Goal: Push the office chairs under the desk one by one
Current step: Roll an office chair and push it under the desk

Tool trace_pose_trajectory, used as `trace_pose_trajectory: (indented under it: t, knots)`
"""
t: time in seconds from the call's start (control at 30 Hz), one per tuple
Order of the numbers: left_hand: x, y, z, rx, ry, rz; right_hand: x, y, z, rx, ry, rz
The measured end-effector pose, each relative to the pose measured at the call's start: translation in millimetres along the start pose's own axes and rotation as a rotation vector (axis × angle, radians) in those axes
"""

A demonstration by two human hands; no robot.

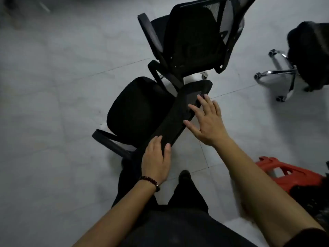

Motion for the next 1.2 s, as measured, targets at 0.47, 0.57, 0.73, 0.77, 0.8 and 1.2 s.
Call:
trace_pose_trajectory:
  t: [0.47, 0.57, 0.73, 0.77, 0.8, 1.2]
  knots:
    - [-49.7, -17.0, -25.5, 0.079, -0.072, 0.551, -41.9, 20.3, -7.2, -0.077, -0.194, -0.132]
    - [-74.1, -47.7, -22.5, 0.055, -0.141, 0.595, -74.1, 25.2, -8.6, -0.09, -0.153, -0.11]
    - [-109.5, -91.9, -6.6, 0.075, -0.226, 0.547, -119.4, 30.7, 13.6, -0.092, -0.138, -0.083]
    - [-116.5, -102.1, -0.3, 0.076, -0.216, 0.546, -128.2, 32.0, 19.5, -0.091, -0.131, -0.082]
    - [-122.8, -112.2, 6.4, 0.071, -0.201, 0.552, -136.9, 32.9, 25.2, -0.093, -0.12, -0.087]
    - [-206.2, -225.1, 59.1, -0.016, 0.021, 0.583, -238.5, 44.5, 53.1, -0.085, 0.055, -0.141]
Point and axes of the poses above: each hand's wrist, its own z-axis towards the middle knuckle, its own y-axis out of the palm, x = y × z, the point moved 3 cm from there along z, towards the middle knuckle, and after that the axes turned 13 degrees about y, right-handed, at the moved point
